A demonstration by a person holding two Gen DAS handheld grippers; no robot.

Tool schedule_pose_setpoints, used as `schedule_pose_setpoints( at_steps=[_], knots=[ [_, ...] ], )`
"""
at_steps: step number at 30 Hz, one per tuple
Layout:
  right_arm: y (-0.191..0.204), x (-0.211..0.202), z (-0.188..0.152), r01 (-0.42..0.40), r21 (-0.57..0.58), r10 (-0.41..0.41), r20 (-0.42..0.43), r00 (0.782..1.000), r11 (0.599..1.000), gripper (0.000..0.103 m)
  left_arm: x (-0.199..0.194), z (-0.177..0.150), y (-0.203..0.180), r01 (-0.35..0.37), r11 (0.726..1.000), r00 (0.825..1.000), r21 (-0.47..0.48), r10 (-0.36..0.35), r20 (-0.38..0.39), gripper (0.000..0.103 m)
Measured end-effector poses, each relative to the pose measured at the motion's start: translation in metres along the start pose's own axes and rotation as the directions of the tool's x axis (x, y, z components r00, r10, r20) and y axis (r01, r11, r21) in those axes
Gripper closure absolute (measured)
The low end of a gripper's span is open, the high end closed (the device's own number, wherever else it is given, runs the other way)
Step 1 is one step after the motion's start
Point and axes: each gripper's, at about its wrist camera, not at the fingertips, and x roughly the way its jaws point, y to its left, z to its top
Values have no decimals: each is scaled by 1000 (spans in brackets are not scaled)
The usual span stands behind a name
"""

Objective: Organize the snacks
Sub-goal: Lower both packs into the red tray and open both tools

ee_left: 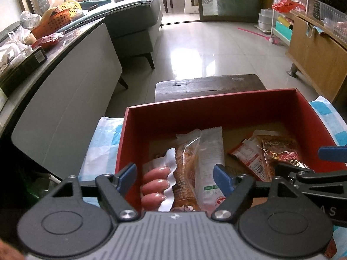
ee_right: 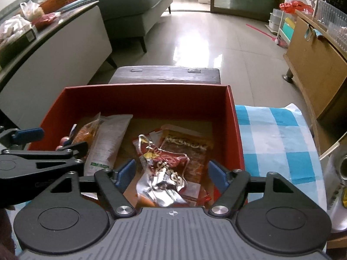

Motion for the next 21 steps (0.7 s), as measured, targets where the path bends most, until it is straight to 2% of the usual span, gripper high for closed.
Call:
schedule_pose_setpoints(
  at_steps=[4, 17, 21],
  knots=[
    [0, 4, -1, 19, -10, -19, -7, 1000, 1000, 19, -3, -1, 1, 4, 1000, 1000, 3, -4, 0, 31],
    [-4, 8, -4, 78, -39, -78, 5, 997, 996, 18, -21, -2, 8, 33, 999, 999, -7, -33, 23, 30],
    [3, 2, -1, 116, -71, -112, 60, 992, 991, 19, -27, -2, 12, 43, 999, 998, -9, -42, 35, 30]
  ],
)
